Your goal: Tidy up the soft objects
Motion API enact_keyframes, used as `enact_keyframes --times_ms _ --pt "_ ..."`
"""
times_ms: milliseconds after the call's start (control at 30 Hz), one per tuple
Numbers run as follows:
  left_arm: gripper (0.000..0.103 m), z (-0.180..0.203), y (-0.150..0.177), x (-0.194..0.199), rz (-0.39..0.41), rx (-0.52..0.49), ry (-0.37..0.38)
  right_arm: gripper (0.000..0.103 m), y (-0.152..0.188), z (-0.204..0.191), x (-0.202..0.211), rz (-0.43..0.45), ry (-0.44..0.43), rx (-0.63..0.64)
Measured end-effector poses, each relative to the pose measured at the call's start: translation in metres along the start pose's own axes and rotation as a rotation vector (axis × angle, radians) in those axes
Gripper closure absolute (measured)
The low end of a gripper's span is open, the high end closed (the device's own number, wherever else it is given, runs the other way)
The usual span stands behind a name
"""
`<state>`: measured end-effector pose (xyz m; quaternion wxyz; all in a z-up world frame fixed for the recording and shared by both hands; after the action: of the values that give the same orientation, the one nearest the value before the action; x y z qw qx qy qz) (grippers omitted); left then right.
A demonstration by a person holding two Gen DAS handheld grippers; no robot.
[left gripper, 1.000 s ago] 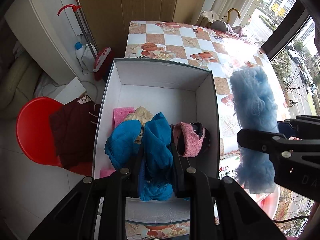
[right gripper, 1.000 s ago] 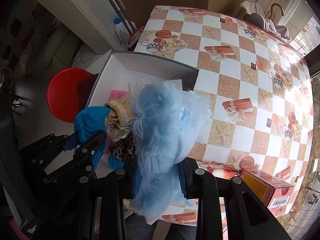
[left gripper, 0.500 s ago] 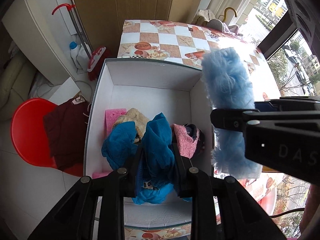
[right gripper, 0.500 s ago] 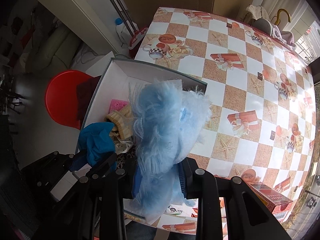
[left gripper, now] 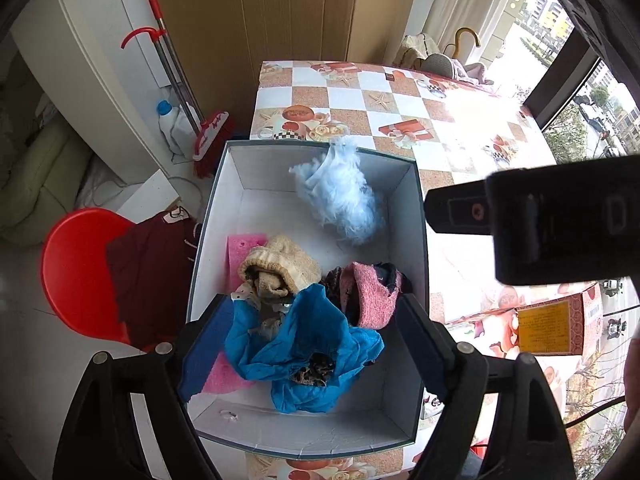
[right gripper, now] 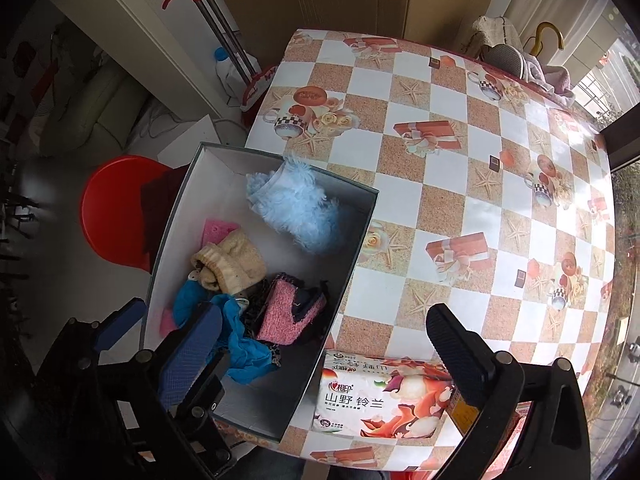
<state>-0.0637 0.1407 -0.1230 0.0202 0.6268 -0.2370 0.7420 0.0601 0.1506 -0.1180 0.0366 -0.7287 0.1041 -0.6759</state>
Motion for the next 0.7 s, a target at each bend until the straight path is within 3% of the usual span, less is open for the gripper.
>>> enact_keyframes --times_ms 233,267,300,467,700 --pt "0.014 -0.002 -0.020 0.073 0.287 0.030 0.004 0.000 0.009 0.016 0.038 0.088 -0.005 -0.066" --pt "0.003 -0.004 -0.022 0.081 0.308 0.039 -0.012 0.000 0.010 0.017 0.045 0.103 -0.001 -0.070" --pt "0.000 -0.005 -0.024 0.085 0.315 0.050 -0.026 0.000 0.011 0.016 0.051 0.117 0.005 -0.069" --pt "0.000 -0.004 -0.020 0.074 0.216 0.027 -0.004 0.000 0.020 0.004 0.069 0.137 0.022 -0.038" --pt "0.000 0.004 0.005 0.063 0.111 0.009 -0.009 0.000 0.045 0.001 0.060 0.060 0.067 -0.033"
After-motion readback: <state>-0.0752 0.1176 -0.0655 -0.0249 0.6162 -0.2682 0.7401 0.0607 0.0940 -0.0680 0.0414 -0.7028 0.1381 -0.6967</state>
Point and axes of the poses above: each gripper's, at about its wrist camera, not at the fingertips, and x roughly against the way its jaws point, z to its right, y to its underside, the point moved 7 cm from there along -x, roughly the way its jaws point, and after that the axes turned 13 degrees about x, right-handed, at the moved point
